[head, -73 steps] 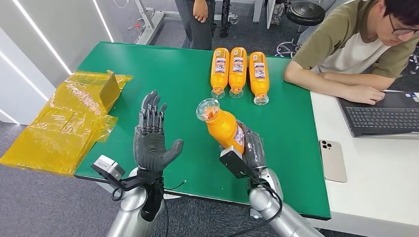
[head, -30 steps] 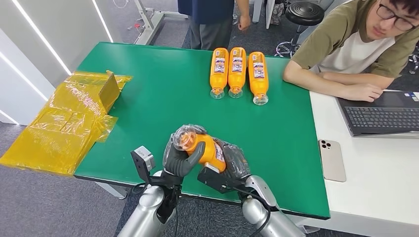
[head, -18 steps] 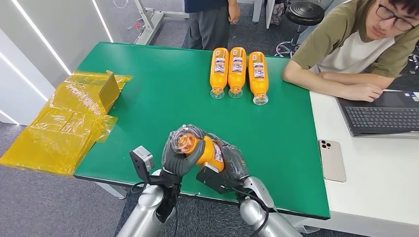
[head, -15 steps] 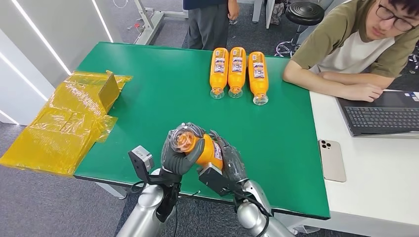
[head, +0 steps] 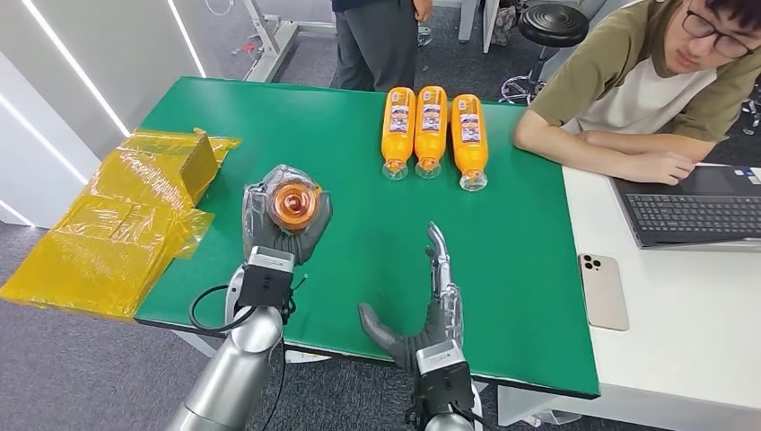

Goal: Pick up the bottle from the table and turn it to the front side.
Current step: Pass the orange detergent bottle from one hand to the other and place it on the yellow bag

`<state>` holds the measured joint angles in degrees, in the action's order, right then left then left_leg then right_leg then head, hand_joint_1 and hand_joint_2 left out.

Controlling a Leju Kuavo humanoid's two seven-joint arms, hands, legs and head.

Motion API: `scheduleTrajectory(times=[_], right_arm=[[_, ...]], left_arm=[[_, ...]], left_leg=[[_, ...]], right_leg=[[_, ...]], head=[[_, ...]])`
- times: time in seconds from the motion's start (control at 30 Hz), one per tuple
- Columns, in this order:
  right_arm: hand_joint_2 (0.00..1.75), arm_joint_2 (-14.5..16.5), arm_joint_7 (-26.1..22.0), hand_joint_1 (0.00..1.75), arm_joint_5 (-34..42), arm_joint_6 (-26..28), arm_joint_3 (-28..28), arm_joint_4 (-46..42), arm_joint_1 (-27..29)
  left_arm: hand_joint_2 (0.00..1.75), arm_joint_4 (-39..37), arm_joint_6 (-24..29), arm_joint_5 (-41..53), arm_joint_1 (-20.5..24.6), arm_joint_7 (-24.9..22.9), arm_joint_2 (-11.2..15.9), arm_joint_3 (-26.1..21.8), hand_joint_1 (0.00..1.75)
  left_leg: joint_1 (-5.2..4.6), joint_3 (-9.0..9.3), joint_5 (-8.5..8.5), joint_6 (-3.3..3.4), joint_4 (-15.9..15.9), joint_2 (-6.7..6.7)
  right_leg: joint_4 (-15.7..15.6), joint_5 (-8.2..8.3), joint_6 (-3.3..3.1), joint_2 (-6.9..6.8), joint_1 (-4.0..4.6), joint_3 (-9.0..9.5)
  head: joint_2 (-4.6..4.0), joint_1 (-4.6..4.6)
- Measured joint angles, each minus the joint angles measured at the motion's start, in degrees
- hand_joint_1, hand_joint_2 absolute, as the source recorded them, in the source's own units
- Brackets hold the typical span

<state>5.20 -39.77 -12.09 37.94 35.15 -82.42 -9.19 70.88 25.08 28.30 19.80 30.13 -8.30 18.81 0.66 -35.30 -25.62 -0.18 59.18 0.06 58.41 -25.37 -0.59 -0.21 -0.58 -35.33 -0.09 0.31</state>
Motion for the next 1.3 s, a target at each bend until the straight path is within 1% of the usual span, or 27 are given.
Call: scheduleTrajectory(times=[0.07,0.1,0.17,0.23,0.3,0.37,0.4,0.47,0.57,0.67,0.73,0.83,0.93,1.13,1.3], right_arm=[[1.75,-0.5,-0.1,0.00,1.4,0.8,0.8,-1.3,0.2],[1.75,-0.8,-0.2,0.00,1.7,1.0,1.1,-2.0,0.4],[1.75,-1.2,-0.3,0.00,1.8,1.0,1.5,-3.2,0.9],[1.75,-1.5,-0.3,0.00,1.5,1.1,1.6,-4.3,1.3],[1.75,-1.6,-0.3,0.00,1.1,1.1,1.6,-5.2,1.6],[1.75,-1.8,-0.3,0.00,0.9,1.1,1.6,-6.0,1.9],[1.75,-1.9,-0.3,0.00,0.7,1.1,1.5,-6.3,2.0],[1.75,-2.0,-0.3,0.00,0.5,1.1,1.5,-6.7,2.3],[1.75,-2.0,-0.4,0.00,-0.4,1.1,1.1,-7.6,2.9],[1.75,-2.3,-0.4,0.00,-1.9,1.1,0.5,-9.2,4.2],[1.75,-2.7,-0.4,0.00,-2.5,1.1,0.4,-10.1,4.8],[1.75,-3.0,-0.4,0.00,-2.5,1.1,0.3,-11.0,5.3],[1.75,-3.1,-0.4,0.00,-2.5,1.1,0.3,-11.4,5.5],[1.75,-3.2,-0.4,0.00,-2.5,1.1,0.3,-11.6,5.5],[1.75,-3.2,-0.4,0.00,-2.6,1.1,0.3,-11.7,5.6]], left_arm=[[1.75,-0.9,3.3,5.7,2.4,-2.7,2.6,0.0,1.75],[1.75,-1.9,5.3,9.3,4.1,-4.5,4.5,0.0,1.75],[1.75,-5.2,9.6,19.9,8.1,-9.8,9.1,0.0,1.75],[1.75,-9.4,12.8,31.9,11.8,-14.6,13.6,0.0,1.75],[1.75,-13.7,13.6,38.2,14.6,-16.1,17.3,0.0,1.75],[1.75,-17.1,13.8,39.5,16.4,-16.3,19.9,0.0,1.75],[1.75,-18.4,13.9,39.8,16.9,-16.5,20.7,0.0,1.75],[1.75,-20.5,13.7,40.9,17.7,-17.5,21.9,0.0,1.75],[1.75,-24.6,11.9,44.1,19.1,-19.5,23.6,0.1,1.75],[1.75,-31.1,9.4,47.5,21.1,-20.5,25.1,0.1,1.75],[1.75,-35.6,7.0,49.4,22.2,-21.0,25.6,0.4,1.75],[1.75,-40.9,3.9,51.1,22.5,-21.5,25.8,1.4,1.75],[1.75,-44.1,3.1,51.6,22.4,-21.7,25.8,2.3,1.75],[1.75,-47.0,2.3,51.8,22.4,-21.7,25.8,3.1,1.75],[1.75,-48.9,-2.9,54.3,22.3,-22.0,25.7,4.1,1.75]], left_leg=[[0.00,0.01,0.02,-0.03,0.0,0.01],[0.01,0.02,0.04,-0.06,0.0,0.01],[0.03,0.04,0.09,-0.13,0.0,0.04],[0.04,0.09,0.10,-0.16,0.0,0.11],[0.04,0.12,0.12,-0.18,0.0,0.17],[0.04,0.11,0.13,-0.20,0.0,0.17],[0.04,0.11,0.13,-0.20,0.0,0.17],[0.04,0.10,0.13,-0.20,0.0,0.17],[0.03,0.08,0.12,-0.20,0.0,0.18],[0.02,0.08,0.12,-0.20,0.0,0.25],[0.02,0.09,0.12,-0.20,0.0,0.26],[0.02,0.08,0.12,-0.20,0.0,0.25],[0.03,0.07,0.12,-0.20,0.0,0.26],[0.02,0.07,0.11,-0.20,0.0,0.25],[0.02,0.07,0.11,-0.21,0.0,0.26]], right_leg=[[0.0,0.01,-0.01,0.01,0.00,0.00],[0.0,0.01,-0.02,0.02,0.01,0.00],[0.1,0.03,-0.05,0.06,0.02,-0.01],[0.1,0.06,-0.09,0.16,0.03,-0.04],[0.2,0.06,-0.11,0.22,0.03,-0.07],[0.2,0.06,-0.11,0.22,0.03,-0.09],[0.2,0.05,-0.12,0.22,0.03,-0.09],[0.2,0.05,-0.12,0.22,0.03,-0.09],[0.2,0.05,-0.12,0.23,0.03,-0.10],[0.2,0.05,-0.13,0.29,0.02,-0.12],[0.2,0.05,-0.13,0.31,0.01,-0.13],[0.2,0.06,-0.13,0.30,0.02,-0.14],[0.2,0.06,-0.13,0.31,0.02,-0.15],[0.2,0.05,-0.13,0.31,0.02,-0.16],[0.2,0.06,-0.13,0.31,0.02,-0.15]], head=[[0.00,0.01],[0.00,0.00],[0.00,0.01],[0.00,-0.01],[0.00,-0.02],[0.00,-0.01],[0.00,-0.01],[0.00,0.00],[0.00,0.02],[0.00,0.01],[0.00,0.02],[0.00,0.02],[0.00,0.03],[0.00,0.03],[0.00,0.03]])
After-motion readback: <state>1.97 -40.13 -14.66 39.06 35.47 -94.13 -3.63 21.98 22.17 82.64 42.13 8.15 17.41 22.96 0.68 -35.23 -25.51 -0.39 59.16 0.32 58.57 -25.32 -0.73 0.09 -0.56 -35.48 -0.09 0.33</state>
